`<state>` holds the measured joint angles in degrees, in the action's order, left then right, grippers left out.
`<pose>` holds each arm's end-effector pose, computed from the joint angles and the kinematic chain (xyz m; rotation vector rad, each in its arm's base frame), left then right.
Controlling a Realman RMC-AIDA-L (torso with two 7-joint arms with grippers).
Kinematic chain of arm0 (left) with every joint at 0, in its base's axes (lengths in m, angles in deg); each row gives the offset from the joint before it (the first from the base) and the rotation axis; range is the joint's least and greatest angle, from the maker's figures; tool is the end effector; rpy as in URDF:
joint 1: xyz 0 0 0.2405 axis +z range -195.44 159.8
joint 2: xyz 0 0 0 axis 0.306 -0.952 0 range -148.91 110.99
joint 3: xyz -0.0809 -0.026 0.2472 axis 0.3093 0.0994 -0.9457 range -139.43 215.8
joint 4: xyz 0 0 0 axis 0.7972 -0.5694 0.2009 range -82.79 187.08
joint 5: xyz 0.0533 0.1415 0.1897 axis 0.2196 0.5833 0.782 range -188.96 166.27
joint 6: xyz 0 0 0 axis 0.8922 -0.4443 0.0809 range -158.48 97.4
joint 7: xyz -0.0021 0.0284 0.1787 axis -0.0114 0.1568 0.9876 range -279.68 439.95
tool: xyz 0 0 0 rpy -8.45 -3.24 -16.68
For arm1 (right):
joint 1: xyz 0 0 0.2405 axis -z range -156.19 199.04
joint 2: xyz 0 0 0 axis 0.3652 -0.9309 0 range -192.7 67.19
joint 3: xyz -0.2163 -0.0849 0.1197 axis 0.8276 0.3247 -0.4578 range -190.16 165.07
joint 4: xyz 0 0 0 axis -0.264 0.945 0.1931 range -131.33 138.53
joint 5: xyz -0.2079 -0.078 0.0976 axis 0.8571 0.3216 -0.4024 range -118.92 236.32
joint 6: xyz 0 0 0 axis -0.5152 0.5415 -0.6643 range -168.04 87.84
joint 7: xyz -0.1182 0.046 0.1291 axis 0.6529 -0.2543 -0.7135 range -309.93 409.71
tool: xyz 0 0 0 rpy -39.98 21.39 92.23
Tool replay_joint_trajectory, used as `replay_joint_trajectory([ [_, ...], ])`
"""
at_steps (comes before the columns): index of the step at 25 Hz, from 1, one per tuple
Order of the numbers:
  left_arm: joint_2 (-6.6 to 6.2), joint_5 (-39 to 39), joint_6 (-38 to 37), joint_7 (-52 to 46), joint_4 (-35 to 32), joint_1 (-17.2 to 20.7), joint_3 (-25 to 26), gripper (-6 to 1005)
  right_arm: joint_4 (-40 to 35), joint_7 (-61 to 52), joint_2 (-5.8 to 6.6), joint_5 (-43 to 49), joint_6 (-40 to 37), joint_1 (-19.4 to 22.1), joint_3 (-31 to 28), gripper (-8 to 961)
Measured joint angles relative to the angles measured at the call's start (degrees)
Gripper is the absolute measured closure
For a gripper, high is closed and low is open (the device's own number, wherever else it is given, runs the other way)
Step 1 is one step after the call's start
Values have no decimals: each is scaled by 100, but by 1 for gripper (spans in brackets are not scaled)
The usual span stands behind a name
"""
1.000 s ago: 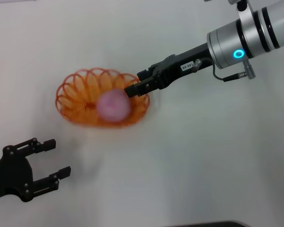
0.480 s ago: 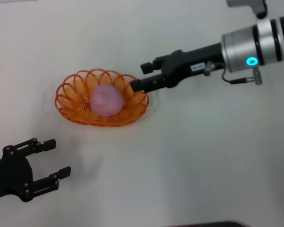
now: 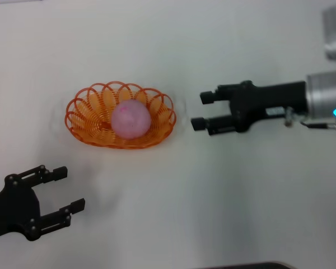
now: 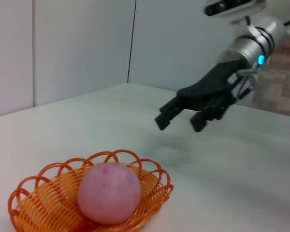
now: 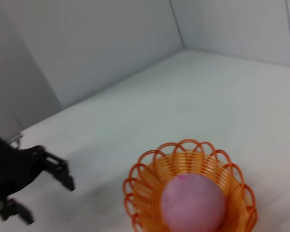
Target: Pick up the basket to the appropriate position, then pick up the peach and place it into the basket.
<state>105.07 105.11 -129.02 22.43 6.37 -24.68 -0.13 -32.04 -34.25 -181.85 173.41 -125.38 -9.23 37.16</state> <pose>-0.3516 0.2308 -0.0400 -2.6826 -0.4887 -0.6331 0.2700 0.3617 -0.0688 -2.8463 0.7305 0.5640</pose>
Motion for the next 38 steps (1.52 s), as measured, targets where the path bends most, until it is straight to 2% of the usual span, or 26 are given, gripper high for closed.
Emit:
replay_joint_trajectory([
  [6, 5, 0, -4, 4, 29, 11, 0, 279, 48, 1265, -33, -2, -535, 515, -500, 137],
  [14, -1, 0, -31, -3, 141, -5, 0, 278, 153, 2282, -38, 11, -557, 1005, -670, 137],
  [22, -2, 0, -58, -3, 158, 2, 0, 279, 163, 2728, -24, 30, -520, 1260, -1086, 136],
  [38, -10, 0, -14, 4, 292, -58, 70, 279, 265, 2910, -17, 61, -522, 1386, -1096, 136],
])
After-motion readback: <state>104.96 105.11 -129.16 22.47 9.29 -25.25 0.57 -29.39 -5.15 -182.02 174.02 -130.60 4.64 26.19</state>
